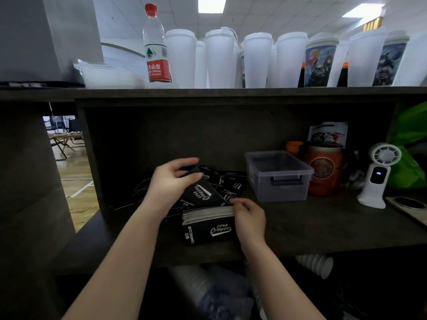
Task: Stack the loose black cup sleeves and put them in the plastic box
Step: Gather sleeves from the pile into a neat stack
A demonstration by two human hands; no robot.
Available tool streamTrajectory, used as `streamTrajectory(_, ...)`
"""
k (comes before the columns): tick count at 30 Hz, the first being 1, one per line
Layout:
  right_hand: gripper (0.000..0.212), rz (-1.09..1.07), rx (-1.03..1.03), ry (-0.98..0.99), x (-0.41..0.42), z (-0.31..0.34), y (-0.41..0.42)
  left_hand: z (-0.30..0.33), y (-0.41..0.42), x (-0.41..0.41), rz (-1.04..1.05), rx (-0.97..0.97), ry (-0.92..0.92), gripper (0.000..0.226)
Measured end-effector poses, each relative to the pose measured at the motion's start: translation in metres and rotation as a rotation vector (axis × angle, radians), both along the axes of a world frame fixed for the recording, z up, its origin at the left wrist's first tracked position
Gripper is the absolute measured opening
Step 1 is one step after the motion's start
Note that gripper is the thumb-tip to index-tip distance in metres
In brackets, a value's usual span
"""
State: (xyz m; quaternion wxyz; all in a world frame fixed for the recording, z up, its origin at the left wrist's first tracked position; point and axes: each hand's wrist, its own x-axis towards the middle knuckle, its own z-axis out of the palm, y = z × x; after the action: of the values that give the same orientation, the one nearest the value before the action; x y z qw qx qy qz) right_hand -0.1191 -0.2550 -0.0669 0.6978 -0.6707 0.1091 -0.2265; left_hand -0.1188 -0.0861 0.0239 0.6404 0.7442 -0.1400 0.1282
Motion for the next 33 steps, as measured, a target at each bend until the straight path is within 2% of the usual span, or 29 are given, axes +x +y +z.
streamTrajectory(2,0.021,0.005,-0.010,0.014,0.001,0.000,0.000,0.005,-0.016,0.008,-0.083,0.200,-0.007,0.039)
streamTrajectory(4,0.019,0.010,-0.017,0.024,0.001,-0.001,0.000,0.009,-0.031,0.015,-0.114,0.255,-0.023,0.046)
streamTrajectory(7,0.015,0.020,-0.016,0.027,0.001,0.000,-0.001,0.007,-0.043,0.021,-0.148,0.077,-0.027,0.054)
streamTrajectory(10,0.015,0.014,-0.033,0.038,-0.001,0.002,-0.003,-0.008,-0.044,0.030,-0.174,-0.074,0.001,0.052)
streamTrajectory(13,0.015,0.014,-0.073,0.061,0.001,0.003,-0.002,-0.026,-0.037,0.040,-0.167,-0.365,0.150,0.041)
streamTrajectory(15,0.016,0.012,-0.093,0.068,0.002,0.002,-0.001,-0.032,-0.034,0.041,-0.097,-0.411,0.242,0.028)
streamTrajectory(17,0.017,0.017,-0.101,0.072,0.002,0.003,0.000,-0.037,-0.033,0.041,-0.006,-0.256,0.262,0.020)
streamTrajectory(19,0.017,0.023,-0.106,0.067,0.000,0.004,0.000,-0.035,-0.030,0.037,0.039,-0.043,0.150,0.011)
streamTrajectory(22,0.017,0.018,-0.106,0.054,-0.002,0.005,0.000,-0.017,-0.017,0.035,0.114,0.159,-0.065,0.019)
streamTrajectory(25,0.016,0.000,-0.101,0.043,-0.001,0.004,0.001,-0.001,-0.006,0.033,0.160,0.413,-0.199,0.022)
streamTrajectory(28,0.016,-0.007,-0.112,0.031,0.000,0.002,0.002,-0.005,-0.011,0.033,0.094,0.850,-0.209,0.007)
streamTrajectory(30,0.018,-0.005,-0.120,0.021,0.000,0.000,0.002,-0.019,-0.020,0.031,0.003,1.027,-0.097,0.035)
streamTrajectory(32,0.022,-0.005,-0.117,0.020,0.000,0.000,0.002,-0.033,-0.026,0.028,-0.099,1.018,0.043,0.060)
streamTrajectory(33,0.024,-0.006,-0.108,0.019,0.000,0.000,0.002,-0.038,-0.027,0.024,-0.139,0.948,0.077,0.065)
